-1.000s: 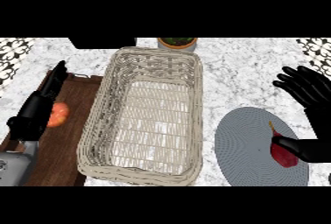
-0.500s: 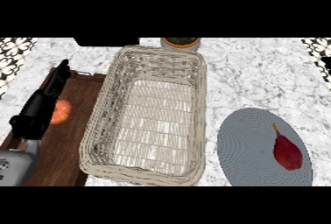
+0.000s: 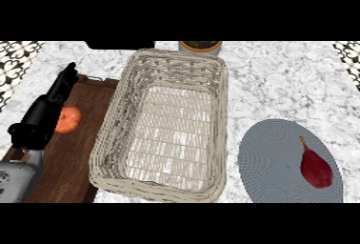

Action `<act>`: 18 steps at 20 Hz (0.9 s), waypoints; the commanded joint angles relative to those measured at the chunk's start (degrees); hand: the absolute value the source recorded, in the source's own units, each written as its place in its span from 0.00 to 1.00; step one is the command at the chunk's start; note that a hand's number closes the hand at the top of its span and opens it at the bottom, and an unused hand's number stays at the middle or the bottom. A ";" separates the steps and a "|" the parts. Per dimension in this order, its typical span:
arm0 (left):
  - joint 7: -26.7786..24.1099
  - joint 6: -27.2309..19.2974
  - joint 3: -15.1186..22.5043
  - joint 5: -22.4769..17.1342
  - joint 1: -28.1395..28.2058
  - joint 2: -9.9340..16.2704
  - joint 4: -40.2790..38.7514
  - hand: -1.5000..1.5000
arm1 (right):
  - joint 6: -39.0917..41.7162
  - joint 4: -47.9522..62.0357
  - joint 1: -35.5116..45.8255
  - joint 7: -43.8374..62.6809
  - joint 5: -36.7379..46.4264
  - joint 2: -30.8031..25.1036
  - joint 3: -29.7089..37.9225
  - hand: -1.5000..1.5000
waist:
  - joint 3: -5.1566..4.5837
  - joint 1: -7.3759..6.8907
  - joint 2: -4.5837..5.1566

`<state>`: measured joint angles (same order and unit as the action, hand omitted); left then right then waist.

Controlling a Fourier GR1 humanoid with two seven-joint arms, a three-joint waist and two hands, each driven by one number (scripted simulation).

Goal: Pick the pear from the placemat and place it in the basket

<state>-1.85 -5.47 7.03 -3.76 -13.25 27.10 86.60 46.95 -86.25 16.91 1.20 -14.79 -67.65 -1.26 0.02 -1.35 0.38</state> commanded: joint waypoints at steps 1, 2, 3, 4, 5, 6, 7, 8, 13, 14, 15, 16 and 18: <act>-0.68 -0.95 0.22 2.15 1.58 -1.67 0.52 0.50 | 3.32 4.56 3.94 -2.16 8.59 4.51 -4.23 0.00 | 0.00 -0.06 -0.09; -1.01 -1.16 -0.12 2.41 0.20 -2.61 -1.51 0.50 | 4.87 7.23 4.14 -6.47 12.35 4.13 -3.34 0.00 | 0.02 0.29 -0.06; -0.35 1.90 -1.97 0.51 0.06 0.36 0.47 0.50 | 5.31 10.53 5.39 -8.90 14.99 5.01 -4.09 0.00 | 0.05 -0.16 -0.02; -1.69 0.11 -0.80 2.31 4.58 -1.77 2.77 0.50 | 6.17 8.84 3.95 -9.14 14.83 4.93 -2.36 0.00 | 0.01 0.51 -0.28; -3.17 1.74 -2.47 1.66 5.15 -0.36 0.60 0.50 | 6.57 9.58 3.43 -11.21 16.86 4.62 -2.28 0.00 | 0.01 0.62 -0.26; -1.21 2.97 -3.83 0.08 -0.60 -0.84 -2.57 0.50 | 3.59 9.98 3.23 -13.48 20.92 7.65 -3.92 0.00 | 0.02 0.85 -0.16; 1.84 1.27 -2.12 1.83 0.09 -2.19 1.43 0.50 | 4.73 11.11 7.04 -9.72 19.85 10.19 -5.09 0.00 | 0.01 0.48 -0.21; 2.44 1.59 -2.62 1.56 0.78 -1.84 2.10 0.50 | 2.17 11.88 3.78 -14.75 23.90 10.78 -5.32 0.00 | 0.04 0.66 -0.24; 0.41 2.37 -2.89 3.38 2.10 -3.22 1.26 0.50 | 1.32 15.60 6.93 -18.15 32.86 12.93 -8.95 0.00 | 0.01 0.65 -0.22; 3.66 3.58 -4.31 1.61 3.50 -1.37 6.48 0.50 | 0.69 12.49 3.29 -16.58 32.47 12.93 -9.02 0.00 | 0.01 0.85 -0.41; 2.11 4.19 -4.83 2.34 -1.21 -2.35 -0.29 0.50 | 1.00 13.22 4.89 -15.62 33.42 14.70 -9.55 0.00 | -0.01 1.15 -0.28; -0.84 2.11 -2.83 4.63 0.05 -5.07 -1.41 0.50 | 1.45 15.03 5.56 -17.21 35.04 14.53 -10.47 0.00 | -0.01 1.04 -0.22; 1.08 4.97 -5.87 2.11 1.29 -1.99 0.88 0.50 | -3.02 17.82 5.20 -18.89 39.31 17.87 -12.85 0.00 | 0.02 0.57 -0.20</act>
<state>-1.31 -2.50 3.39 -0.66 -11.85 24.02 87.53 46.31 -72.21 21.91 -13.55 18.23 -53.09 -11.11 0.02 -0.55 0.12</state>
